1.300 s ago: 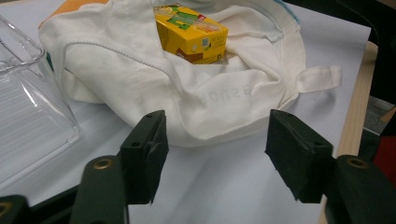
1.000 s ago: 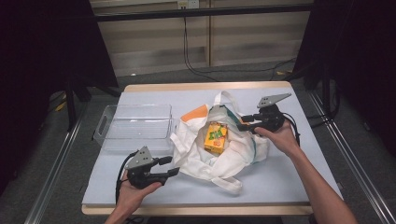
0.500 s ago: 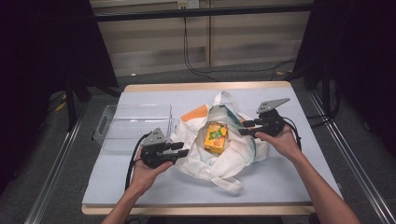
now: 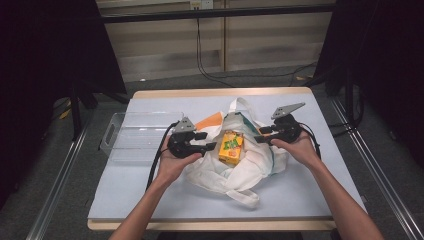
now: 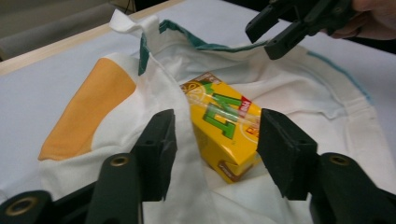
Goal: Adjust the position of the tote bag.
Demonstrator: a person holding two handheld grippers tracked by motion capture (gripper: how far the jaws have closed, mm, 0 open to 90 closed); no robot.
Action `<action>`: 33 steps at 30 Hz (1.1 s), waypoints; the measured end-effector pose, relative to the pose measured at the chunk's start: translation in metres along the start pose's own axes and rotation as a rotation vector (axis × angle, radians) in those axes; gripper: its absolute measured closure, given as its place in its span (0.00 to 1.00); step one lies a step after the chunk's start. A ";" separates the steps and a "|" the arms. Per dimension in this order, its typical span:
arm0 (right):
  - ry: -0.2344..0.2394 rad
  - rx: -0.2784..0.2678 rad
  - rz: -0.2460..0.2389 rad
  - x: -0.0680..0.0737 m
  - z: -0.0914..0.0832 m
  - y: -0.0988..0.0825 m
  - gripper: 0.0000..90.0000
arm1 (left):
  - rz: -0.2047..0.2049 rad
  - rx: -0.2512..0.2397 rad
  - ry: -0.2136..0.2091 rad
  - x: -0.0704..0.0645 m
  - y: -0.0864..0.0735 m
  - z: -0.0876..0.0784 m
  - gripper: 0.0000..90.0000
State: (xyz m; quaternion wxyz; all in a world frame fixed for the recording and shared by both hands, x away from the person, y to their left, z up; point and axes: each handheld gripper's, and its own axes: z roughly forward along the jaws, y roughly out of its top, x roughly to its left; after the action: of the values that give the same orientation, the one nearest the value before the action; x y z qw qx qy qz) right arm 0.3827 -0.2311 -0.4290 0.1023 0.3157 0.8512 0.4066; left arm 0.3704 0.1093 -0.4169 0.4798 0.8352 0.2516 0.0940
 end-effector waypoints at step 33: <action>-0.059 0.029 0.020 -0.021 -0.005 -0.002 0.96 | -0.056 0.170 0.142 0.036 0.018 0.029 0.74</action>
State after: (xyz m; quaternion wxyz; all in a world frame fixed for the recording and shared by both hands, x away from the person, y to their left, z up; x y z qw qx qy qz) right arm 0.3960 -0.2490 -0.4291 0.1187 0.3378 0.8503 0.3857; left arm 0.4185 0.0981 -0.4197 0.3906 0.8568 0.3154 0.1178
